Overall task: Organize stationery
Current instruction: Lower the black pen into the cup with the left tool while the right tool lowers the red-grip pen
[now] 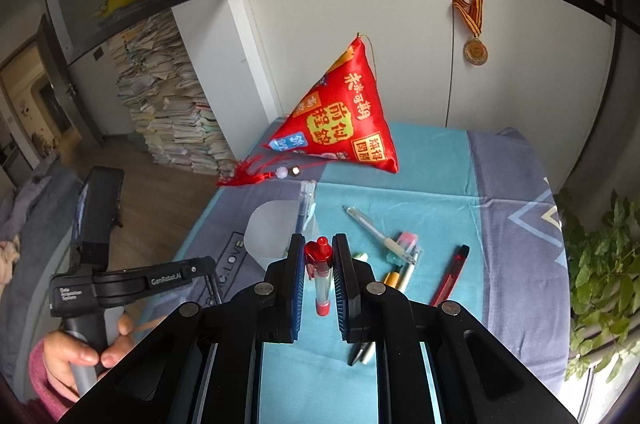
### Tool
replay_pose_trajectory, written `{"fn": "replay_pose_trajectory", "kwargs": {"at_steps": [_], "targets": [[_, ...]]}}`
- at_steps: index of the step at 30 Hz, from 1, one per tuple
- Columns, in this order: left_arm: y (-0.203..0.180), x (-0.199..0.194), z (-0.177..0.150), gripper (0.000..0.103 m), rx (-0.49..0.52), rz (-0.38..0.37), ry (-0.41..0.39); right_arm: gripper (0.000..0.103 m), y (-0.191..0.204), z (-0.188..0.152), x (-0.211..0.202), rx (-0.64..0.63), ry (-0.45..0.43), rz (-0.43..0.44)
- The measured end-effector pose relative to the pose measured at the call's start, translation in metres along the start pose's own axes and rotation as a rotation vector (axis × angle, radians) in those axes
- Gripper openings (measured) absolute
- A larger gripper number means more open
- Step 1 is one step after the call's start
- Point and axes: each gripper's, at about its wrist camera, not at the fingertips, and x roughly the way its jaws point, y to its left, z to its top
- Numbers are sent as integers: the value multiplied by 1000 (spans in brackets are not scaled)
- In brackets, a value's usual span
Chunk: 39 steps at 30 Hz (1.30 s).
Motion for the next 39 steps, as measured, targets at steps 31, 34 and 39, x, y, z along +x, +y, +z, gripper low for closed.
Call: {"fn": "replay_pose_trajectory", "kwargs": {"at_steps": [31,34,39], "targets": [[-28,-19,-7,7,259,0,-61,14,12,20,-9,20,-68,-33],[-24,21,-28,12,286,26,54,14,12,20,-7,23,-64,-29],[-21,58,-46,36,334,103,94,14,15,19,-7,19,-63,-22]]}}
